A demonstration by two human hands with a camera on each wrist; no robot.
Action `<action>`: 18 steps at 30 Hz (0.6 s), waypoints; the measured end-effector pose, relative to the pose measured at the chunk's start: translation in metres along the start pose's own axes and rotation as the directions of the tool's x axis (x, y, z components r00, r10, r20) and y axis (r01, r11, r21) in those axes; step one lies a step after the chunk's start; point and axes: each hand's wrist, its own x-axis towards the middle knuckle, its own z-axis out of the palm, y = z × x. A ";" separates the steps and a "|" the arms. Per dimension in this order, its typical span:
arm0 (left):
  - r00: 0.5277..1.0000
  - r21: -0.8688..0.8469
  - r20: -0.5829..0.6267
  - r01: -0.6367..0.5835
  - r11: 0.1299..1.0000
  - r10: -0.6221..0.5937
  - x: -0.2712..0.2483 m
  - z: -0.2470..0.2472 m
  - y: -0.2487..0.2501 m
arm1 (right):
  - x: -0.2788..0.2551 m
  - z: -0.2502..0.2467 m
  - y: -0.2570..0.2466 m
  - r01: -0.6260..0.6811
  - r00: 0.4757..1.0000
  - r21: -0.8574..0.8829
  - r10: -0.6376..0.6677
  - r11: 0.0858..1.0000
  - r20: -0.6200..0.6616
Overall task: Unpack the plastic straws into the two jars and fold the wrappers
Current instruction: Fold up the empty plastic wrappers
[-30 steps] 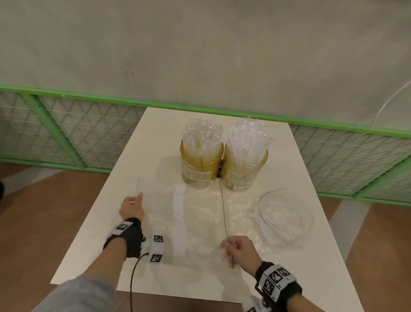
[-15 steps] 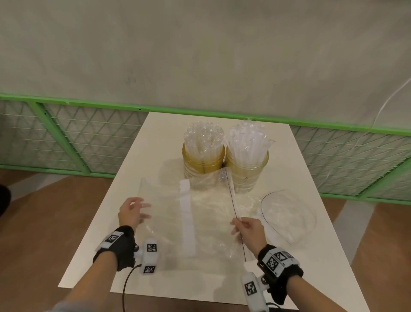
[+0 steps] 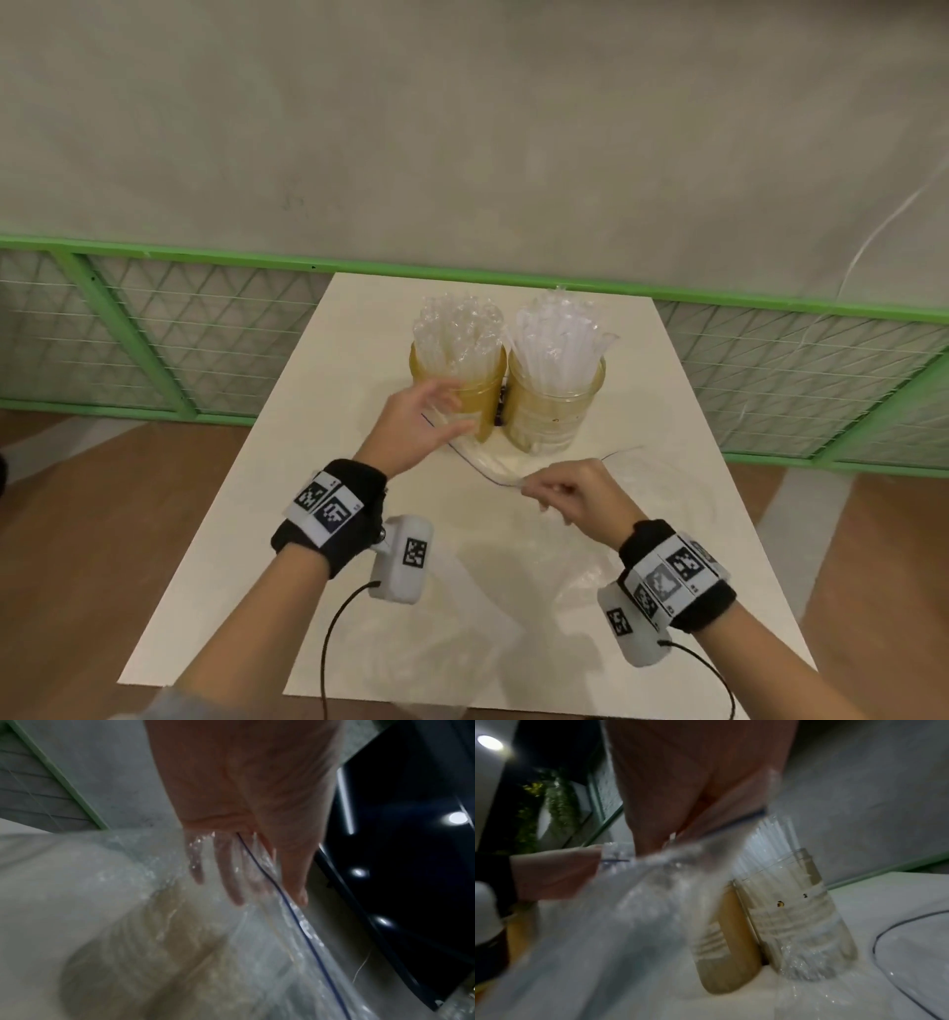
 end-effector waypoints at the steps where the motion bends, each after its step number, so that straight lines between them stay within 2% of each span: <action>1: 0.999 -0.027 -0.040 -0.018 0.999 0.017 0.002 -0.003 0.002 | 0.001 -0.004 0.001 -0.035 0.999 0.028 0.036 0.999 -0.020; 3: 0.994 -0.027 -0.098 -0.051 0.998 0.049 0.004 -0.009 0.000 | -0.001 -0.014 0.007 -0.123 0.989 0.129 0.132 0.984 -0.066; 5: 0.995 -0.009 -0.088 -0.047 0.999 0.046 0.003 -0.014 -0.007 | -0.004 -0.021 0.014 -0.160 0.983 0.153 0.171 0.975 -0.061; 8: 1.000 -0.006 -0.007 -0.009 1.000 0.009 0.001 -0.019 -0.018 | -0.008 -0.027 0.019 -0.192 0.981 0.124 0.195 0.974 -0.015; 11: 0.991 -0.046 0.125 0.042 0.998 -0.036 0.002 -0.022 -0.021 | -0.005 -0.027 0.022 -0.198 0.977 0.149 0.208 0.969 -0.055; 14: 0.983 -0.004 0.179 0.046 0.999 -0.044 0.005 -0.023 -0.018 | 0.000 -0.025 0.023 -0.166 0.977 0.069 0.174 0.984 -0.121; 18: 0.991 0.130 0.135 0.004 0.992 -0.022 0.015 -0.022 -0.020 | 0.006 -0.024 0.028 -0.183 0.975 -0.063 0.173 0.981 -0.141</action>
